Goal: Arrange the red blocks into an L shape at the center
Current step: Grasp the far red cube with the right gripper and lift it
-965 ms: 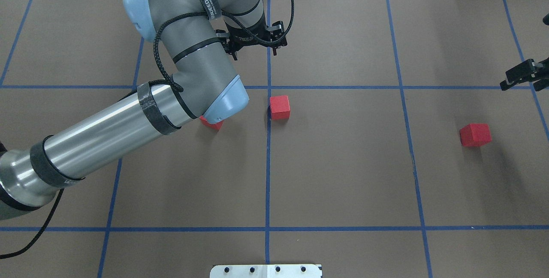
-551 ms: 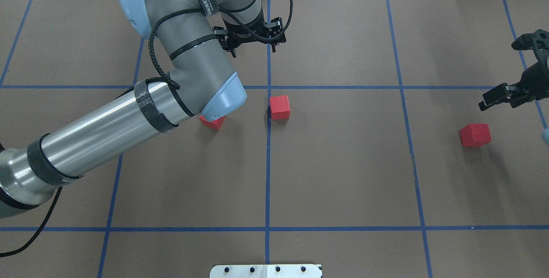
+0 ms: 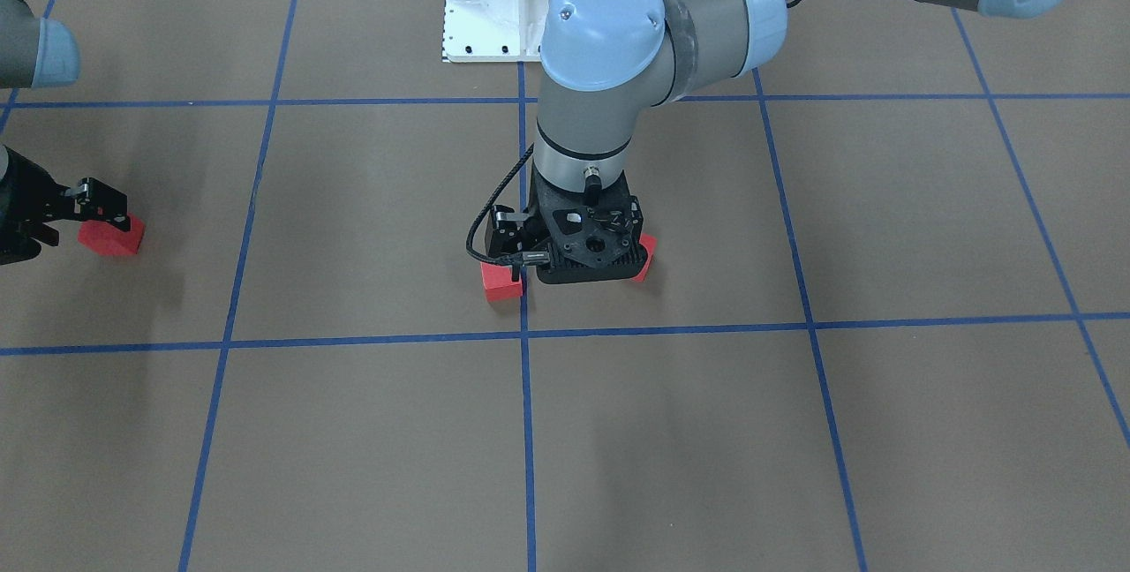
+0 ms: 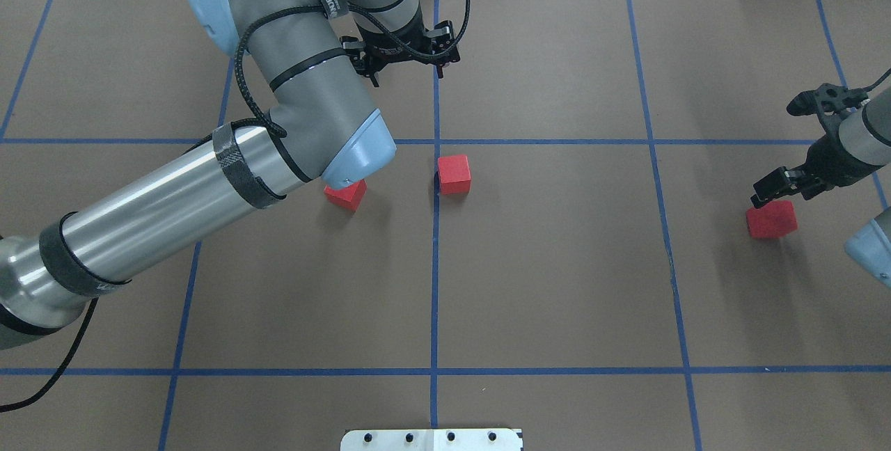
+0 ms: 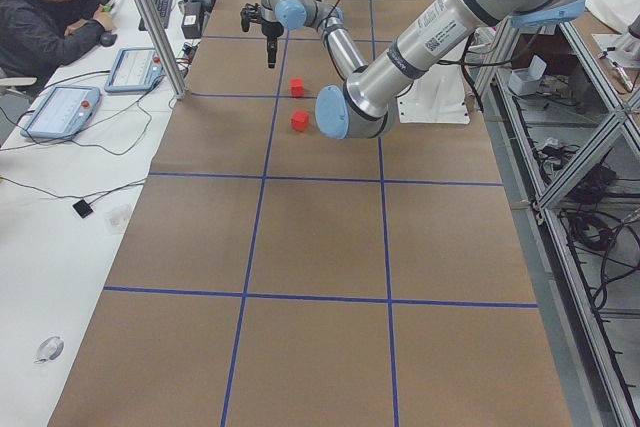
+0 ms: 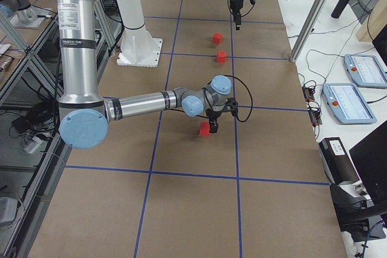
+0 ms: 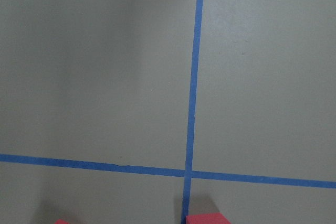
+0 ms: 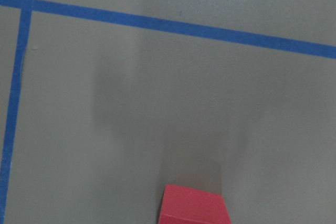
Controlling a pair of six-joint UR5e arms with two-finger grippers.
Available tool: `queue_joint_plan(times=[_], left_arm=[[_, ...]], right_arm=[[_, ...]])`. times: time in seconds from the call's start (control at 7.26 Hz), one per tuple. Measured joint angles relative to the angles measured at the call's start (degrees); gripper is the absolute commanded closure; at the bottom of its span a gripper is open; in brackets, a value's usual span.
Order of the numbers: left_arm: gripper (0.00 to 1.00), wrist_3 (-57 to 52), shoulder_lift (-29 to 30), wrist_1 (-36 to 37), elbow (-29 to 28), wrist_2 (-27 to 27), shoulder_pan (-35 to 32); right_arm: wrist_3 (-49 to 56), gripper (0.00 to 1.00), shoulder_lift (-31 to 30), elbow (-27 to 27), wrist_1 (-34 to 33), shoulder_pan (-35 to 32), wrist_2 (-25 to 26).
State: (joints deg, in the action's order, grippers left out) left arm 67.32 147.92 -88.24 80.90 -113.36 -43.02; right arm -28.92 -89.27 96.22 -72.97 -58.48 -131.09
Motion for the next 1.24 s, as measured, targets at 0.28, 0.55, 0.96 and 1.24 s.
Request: queue_joint_plan(times=[0.28,0.55,0.96,1.24], left_arm=[[0.01,0.00,0.00,-0.01,-0.03,0.00,-0.04],[0.01,0.00,0.00,0.00,-0.04,-0.01,-0.04],[0.01,0.00,-0.08,0.07,-0.04,0.06,-0.04],[0.01,0.00,-0.09,0.08,-0.04,0.07,-0.10]], right_arm=[[0.03,0.01,0.13,-1.52,-0.01,0.80,0.04],[0.22,0.03,0.11,-2.22,0.01,1.09,-0.07],[0.07,0.53,-0.10,-2.21,0.02,1.42,-0.48],[-0.53,0.94,-0.13,-2.25,0.02,1.86,-0.51]])
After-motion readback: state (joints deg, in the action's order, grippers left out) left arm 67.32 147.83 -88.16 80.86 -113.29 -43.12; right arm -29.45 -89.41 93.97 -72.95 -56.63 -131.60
